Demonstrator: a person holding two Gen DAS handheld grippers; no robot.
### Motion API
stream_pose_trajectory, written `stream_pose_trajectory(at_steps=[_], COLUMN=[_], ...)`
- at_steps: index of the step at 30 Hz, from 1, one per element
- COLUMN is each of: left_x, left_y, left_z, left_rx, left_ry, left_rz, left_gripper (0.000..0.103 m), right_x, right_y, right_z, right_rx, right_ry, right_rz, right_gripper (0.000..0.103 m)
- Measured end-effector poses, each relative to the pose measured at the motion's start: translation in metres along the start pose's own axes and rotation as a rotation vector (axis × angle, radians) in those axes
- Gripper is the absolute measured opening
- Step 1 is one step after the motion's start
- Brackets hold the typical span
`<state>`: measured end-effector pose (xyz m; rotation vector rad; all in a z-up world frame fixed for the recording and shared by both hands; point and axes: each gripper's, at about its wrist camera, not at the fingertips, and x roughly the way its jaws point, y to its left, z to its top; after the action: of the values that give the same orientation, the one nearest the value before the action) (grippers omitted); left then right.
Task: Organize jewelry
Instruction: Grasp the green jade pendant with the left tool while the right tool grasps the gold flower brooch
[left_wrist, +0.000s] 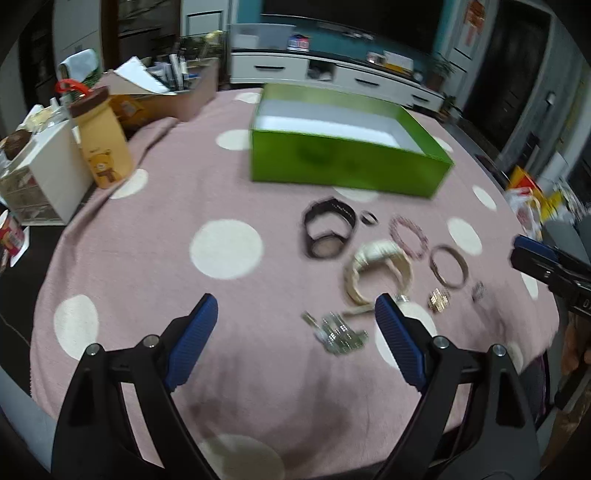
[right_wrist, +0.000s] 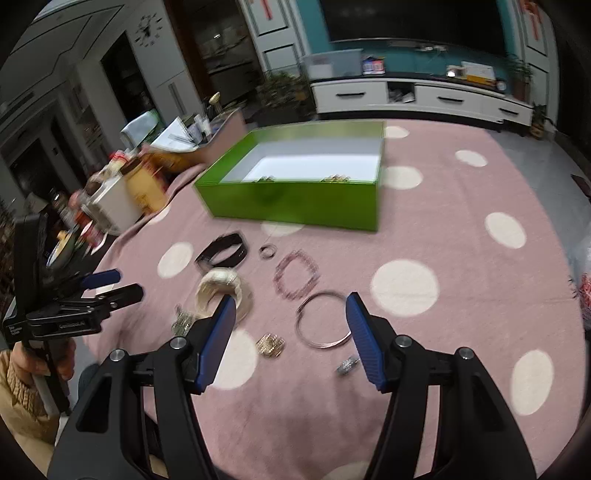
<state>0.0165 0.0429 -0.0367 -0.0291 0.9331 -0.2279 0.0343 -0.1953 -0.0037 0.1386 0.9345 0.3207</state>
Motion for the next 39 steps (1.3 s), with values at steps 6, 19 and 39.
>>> stream_pose_trajectory(at_steps=[6,19,39], left_x=[0.008,0.035,0.048], left_y=[-0.014,-0.026,-0.031], left_z=[-0.021,-0.032,-0.035], left_rx=[0.05,0.094,0.095], left_ry=[0.022,0.046,0.034], left_rz=[-0.048,-0.048,-0.066], left_gripper=[0.087,0.071,0.028], right_x=[0.021,0.059,0.075], right_y=[0.014,0.024,0.032], right_z=[-0.023,-0.037,-0.033], right_rx=[-0.048,-0.152,-0.208], right_ry=[0.063,0.089,0.076], right_rz=[0.028,-0.032,-0.042], right_gripper=[0.062,0.043,0.021])
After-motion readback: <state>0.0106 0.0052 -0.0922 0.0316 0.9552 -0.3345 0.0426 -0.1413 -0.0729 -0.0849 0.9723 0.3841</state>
